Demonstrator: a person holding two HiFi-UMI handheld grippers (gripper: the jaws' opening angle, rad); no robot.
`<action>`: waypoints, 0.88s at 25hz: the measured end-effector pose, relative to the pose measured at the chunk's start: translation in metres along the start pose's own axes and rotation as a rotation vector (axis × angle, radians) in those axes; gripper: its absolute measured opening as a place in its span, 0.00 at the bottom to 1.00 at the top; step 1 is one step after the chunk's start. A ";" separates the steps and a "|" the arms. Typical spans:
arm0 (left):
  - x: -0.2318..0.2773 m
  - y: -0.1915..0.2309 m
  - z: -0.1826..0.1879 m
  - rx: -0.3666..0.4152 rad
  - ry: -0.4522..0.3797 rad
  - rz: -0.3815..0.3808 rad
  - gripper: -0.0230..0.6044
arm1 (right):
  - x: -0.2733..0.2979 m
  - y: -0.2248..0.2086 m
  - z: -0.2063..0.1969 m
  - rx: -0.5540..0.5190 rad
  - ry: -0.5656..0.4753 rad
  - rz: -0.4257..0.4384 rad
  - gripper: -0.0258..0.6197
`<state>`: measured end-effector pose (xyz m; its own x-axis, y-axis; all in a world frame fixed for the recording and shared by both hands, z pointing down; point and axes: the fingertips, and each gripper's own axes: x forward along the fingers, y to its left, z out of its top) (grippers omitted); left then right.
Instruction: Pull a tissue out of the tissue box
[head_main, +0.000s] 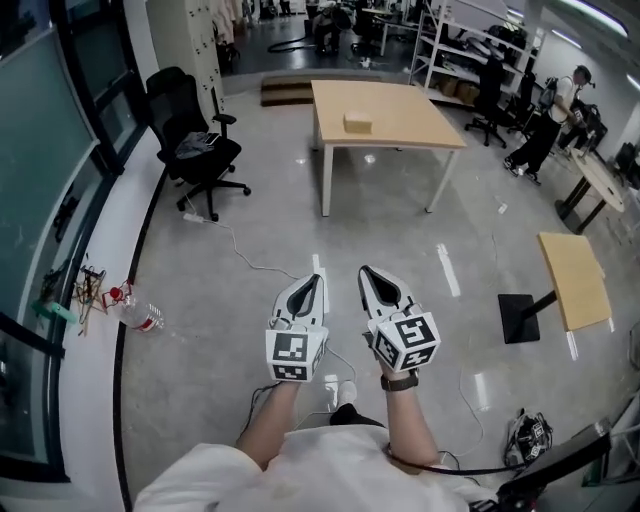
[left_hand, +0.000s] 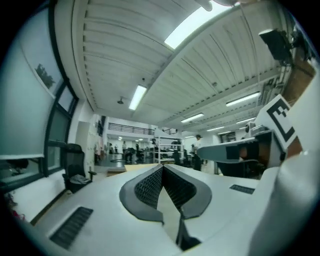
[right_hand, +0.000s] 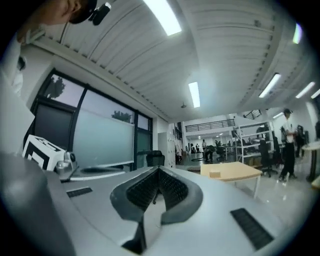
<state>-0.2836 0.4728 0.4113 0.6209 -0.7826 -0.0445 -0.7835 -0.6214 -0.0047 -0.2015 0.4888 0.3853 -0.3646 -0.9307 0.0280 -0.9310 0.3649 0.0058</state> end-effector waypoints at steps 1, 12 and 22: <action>0.020 0.005 0.009 0.023 -0.021 0.049 0.04 | 0.011 -0.016 0.002 -0.050 0.030 0.015 0.04; 0.193 -0.014 -0.004 0.024 0.055 0.066 0.04 | 0.075 -0.174 0.013 -0.078 -0.079 0.023 0.04; 0.320 0.013 -0.033 -0.056 0.018 -0.047 0.04 | 0.167 -0.247 -0.023 -0.157 0.017 0.046 0.04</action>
<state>-0.0942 0.2130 0.4297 0.6574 -0.7530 -0.0275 -0.7515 -0.6579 0.0498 -0.0323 0.2438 0.4112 -0.4052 -0.9129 0.0491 -0.8990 0.4077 0.1599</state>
